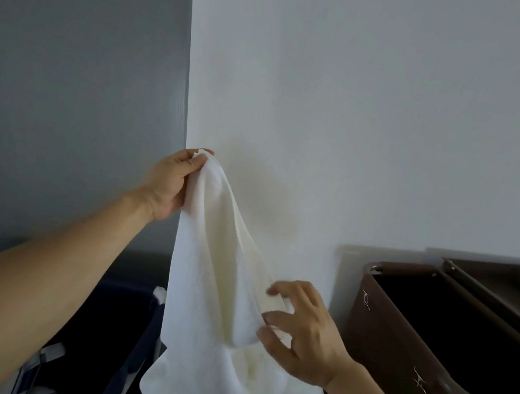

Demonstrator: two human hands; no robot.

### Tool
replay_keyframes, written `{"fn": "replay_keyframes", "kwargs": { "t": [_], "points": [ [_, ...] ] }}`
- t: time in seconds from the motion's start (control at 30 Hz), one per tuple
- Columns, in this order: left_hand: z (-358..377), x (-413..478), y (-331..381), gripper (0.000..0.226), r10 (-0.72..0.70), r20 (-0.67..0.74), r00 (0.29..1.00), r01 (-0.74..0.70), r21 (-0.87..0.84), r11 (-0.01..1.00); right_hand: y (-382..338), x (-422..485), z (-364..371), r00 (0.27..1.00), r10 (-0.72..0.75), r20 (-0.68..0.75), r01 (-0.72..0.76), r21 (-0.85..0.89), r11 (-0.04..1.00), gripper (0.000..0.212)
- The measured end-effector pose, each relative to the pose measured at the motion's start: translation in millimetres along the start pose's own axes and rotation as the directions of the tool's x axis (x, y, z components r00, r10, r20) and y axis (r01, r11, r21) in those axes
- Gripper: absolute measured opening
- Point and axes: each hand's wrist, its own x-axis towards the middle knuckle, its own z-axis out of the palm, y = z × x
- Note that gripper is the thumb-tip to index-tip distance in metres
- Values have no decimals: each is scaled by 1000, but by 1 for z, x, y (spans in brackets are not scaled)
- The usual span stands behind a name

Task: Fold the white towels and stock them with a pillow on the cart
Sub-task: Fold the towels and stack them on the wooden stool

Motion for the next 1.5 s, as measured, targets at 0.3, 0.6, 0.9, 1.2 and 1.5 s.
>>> {"fn": "replay_keyframes", "kwargs": {
  "t": [0.3, 0.6, 0.9, 1.2, 1.5],
  "points": [
    [-22, -21, -11, 18, -38, -2, 999, 38, -9, 999, -1, 1, 19, 580, 626, 521, -767, 91, 635, 24],
    [-3, -41, -9, 18, -58, 77, 995, 60, -25, 998, -3, 14, 43, 324, 718, 616, -876, -90, 473, 13],
    [10, -51, -6, 17, -36, 130, 991, 35, 15, 999, -20, 5, 40, 324, 495, 806, -890, 83, 448, 8],
    [20, -54, -6, 17, -13, 144, 990, 9, 28, 1000, -22, 0, 43, 296, 634, 714, -936, 84, 342, 10],
    [-25, -49, -9, 19, 24, 93, 995, -55, 351, 935, 33, -19, 4, 67, 842, 535, -809, 523, -267, 4]
  ]
}}
